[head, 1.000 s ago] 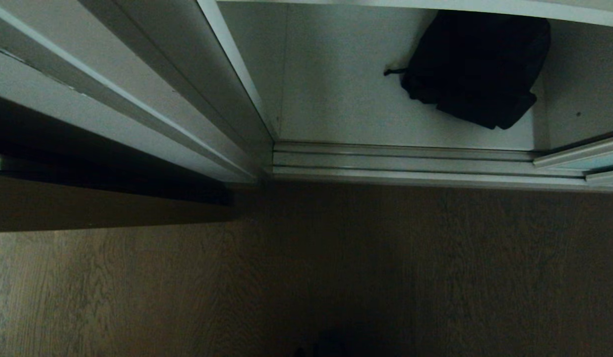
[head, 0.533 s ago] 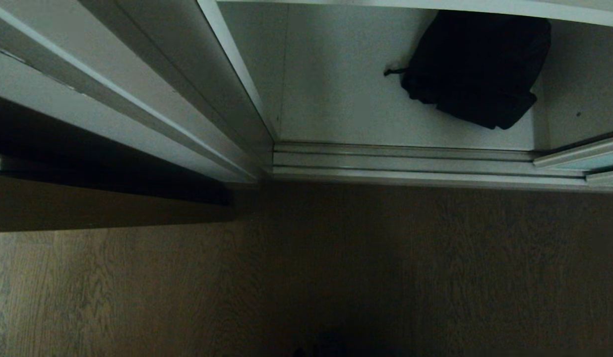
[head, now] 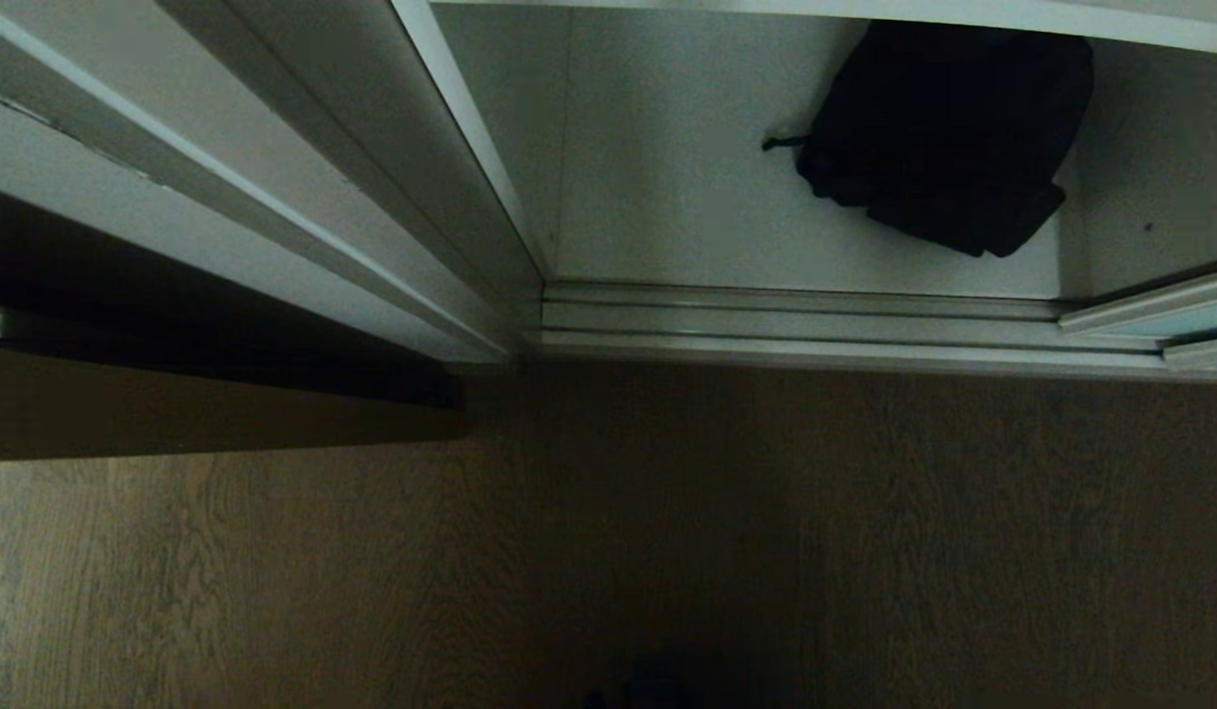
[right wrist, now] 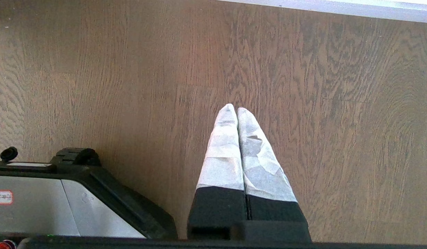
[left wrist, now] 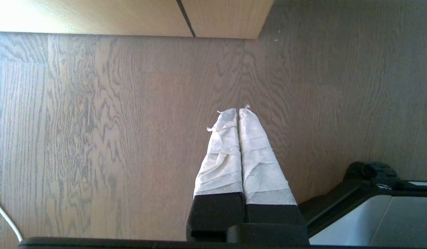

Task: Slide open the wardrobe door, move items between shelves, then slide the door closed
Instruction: Close the door

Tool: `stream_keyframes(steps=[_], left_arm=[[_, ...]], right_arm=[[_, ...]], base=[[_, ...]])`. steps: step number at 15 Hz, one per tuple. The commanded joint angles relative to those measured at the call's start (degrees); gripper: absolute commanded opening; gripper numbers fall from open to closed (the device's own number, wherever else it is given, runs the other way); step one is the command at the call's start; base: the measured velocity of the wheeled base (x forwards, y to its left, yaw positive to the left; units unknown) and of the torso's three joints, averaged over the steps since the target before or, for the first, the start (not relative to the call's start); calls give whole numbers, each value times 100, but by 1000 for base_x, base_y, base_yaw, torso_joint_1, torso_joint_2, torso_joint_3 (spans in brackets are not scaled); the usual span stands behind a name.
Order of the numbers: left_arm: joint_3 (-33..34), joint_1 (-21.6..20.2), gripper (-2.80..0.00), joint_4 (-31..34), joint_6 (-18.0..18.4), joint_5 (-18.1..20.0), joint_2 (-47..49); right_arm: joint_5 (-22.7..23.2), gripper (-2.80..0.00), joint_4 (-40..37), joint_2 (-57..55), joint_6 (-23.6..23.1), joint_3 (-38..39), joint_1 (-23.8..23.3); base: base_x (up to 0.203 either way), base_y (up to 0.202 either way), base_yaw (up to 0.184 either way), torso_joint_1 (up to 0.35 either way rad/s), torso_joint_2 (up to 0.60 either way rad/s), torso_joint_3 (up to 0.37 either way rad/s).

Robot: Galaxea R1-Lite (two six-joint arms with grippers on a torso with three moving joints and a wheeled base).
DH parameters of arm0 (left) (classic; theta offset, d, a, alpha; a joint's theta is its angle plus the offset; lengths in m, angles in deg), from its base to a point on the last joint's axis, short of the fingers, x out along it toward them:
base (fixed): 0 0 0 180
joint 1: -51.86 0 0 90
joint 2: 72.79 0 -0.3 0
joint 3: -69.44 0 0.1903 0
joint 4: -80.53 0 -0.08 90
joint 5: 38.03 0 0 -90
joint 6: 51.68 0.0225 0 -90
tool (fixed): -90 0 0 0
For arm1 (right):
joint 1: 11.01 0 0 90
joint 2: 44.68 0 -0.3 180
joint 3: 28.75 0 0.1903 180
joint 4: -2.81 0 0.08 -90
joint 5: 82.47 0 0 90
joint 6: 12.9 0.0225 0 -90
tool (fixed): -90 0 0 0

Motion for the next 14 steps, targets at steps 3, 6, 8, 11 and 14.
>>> stream_keyframes(steps=[3, 6, 8, 11, 14], left_arm=[[5, -2, -280, -9, -3, -1, -3], [5, -2, -280, -9, -3, -1, -3], [5, -2, -280, -9, -3, -1, -3], [5, -2, -280, -1, -3, -1, 4], [5, -2, -280, -9, -3, -1, -3]], right_arm=[[-2, -280, -4, -18, 6, 0, 5], [-2, -280, -4, -18, 0, 0, 5], [-2, -280, -4, -18, 0, 0, 5], [-2, -280, -4, -18, 0, 0, 5], [-2, -280, -4, -18, 0, 0, 5]], base=[[0, 0, 0, 0, 0, 0], [0, 0, 0, 0, 0, 0], [0, 0, 0, 0, 0, 0], [0, 0, 0, 0, 0, 0], [0, -15, 2, 1, 0, 1]])
